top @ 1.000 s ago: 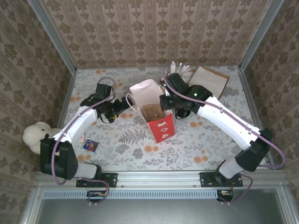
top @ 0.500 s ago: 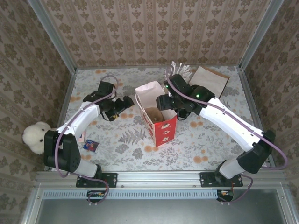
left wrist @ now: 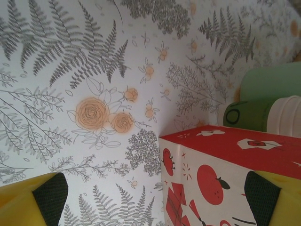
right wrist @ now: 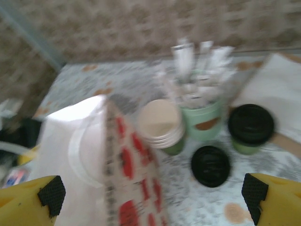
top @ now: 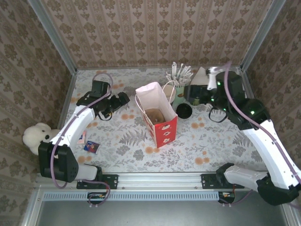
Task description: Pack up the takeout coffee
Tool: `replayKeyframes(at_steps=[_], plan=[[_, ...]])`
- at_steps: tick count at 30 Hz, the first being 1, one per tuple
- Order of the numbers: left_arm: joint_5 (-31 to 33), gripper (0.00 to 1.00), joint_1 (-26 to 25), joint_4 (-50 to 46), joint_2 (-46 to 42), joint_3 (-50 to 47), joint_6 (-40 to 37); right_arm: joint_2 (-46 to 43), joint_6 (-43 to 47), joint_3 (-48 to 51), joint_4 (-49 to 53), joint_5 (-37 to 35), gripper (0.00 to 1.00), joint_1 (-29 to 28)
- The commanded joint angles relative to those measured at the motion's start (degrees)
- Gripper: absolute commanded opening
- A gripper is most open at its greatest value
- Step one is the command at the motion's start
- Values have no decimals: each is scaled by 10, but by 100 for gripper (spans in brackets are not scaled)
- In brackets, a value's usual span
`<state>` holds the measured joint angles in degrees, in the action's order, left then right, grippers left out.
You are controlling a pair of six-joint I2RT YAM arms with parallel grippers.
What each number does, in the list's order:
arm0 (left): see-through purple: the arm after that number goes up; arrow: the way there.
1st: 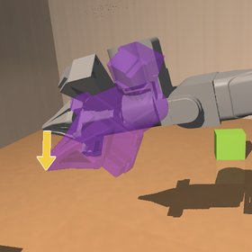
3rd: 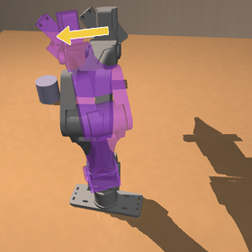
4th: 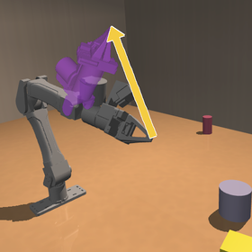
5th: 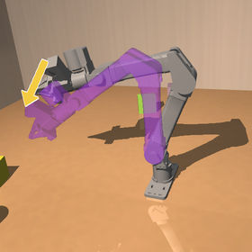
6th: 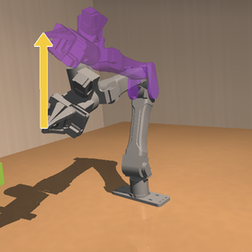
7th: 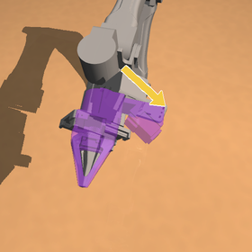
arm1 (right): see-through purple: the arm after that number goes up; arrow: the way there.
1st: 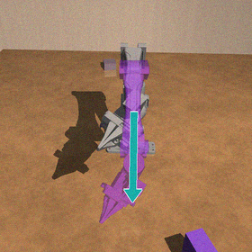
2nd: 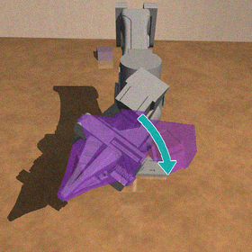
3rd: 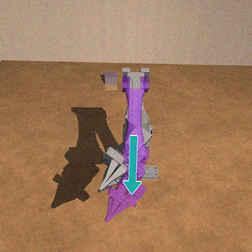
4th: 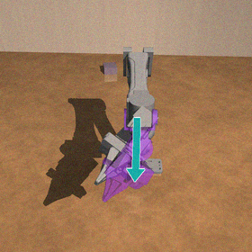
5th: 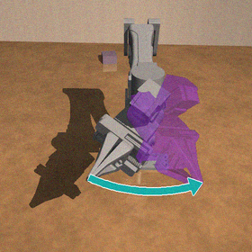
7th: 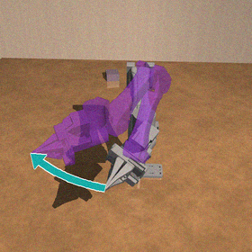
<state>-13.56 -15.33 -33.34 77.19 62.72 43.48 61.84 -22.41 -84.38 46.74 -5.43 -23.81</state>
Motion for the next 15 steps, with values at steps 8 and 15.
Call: replayKeyframes(at_steps=[8, 15], plan=[[23, 100, 23, 103, -52, -50, 14, 71, -87, 176, -146, 117, 100, 221], [128, 100, 28, 169, -168, -93, -36, 304, -13, 65, -139, 233, 100, 248]])
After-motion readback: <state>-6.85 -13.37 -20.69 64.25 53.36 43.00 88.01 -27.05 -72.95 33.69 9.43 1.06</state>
